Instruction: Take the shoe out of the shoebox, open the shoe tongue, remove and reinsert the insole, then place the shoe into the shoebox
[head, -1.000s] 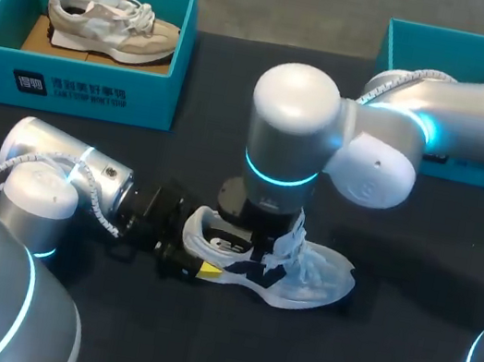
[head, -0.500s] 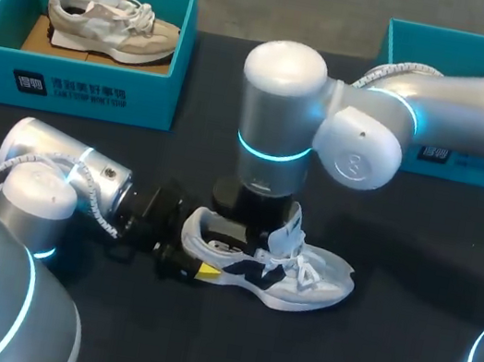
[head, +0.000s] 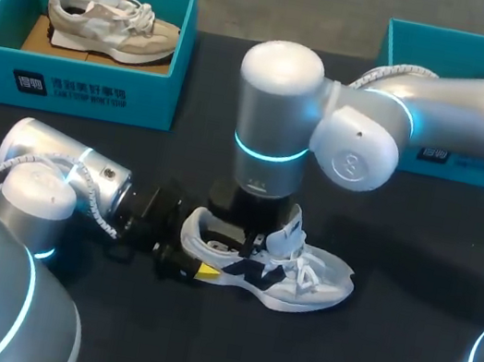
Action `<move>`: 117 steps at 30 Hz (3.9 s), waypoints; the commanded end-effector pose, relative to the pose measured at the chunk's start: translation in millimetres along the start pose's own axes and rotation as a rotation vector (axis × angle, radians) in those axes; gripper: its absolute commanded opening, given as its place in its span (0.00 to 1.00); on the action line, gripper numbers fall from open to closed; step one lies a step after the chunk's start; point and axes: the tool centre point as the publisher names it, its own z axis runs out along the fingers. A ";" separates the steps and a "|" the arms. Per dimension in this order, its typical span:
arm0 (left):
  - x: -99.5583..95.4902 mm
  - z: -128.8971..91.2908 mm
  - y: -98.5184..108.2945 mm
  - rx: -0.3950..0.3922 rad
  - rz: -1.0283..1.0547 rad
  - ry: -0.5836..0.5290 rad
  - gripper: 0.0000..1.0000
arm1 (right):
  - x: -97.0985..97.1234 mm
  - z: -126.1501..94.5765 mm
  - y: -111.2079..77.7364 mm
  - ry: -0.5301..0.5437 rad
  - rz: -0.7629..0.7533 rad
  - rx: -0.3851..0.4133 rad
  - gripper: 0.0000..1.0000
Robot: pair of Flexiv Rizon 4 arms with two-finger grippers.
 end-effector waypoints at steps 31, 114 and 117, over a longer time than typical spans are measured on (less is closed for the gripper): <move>-3.5 1.9 0.7 -0.002 -0.002 -0.003 0.00 | 13.2 -38.7 -3.7 -0.312 -0.033 -0.287 0.00; -3.5 1.9 0.7 -0.002 -0.002 -0.003 0.00 | 25.0 -92.3 30.2 -0.130 -0.023 -0.319 0.42; -3.5 1.9 0.7 -0.002 -0.002 -0.003 0.00 | 23.7 -86.1 34.3 -0.113 -0.020 -0.323 0.45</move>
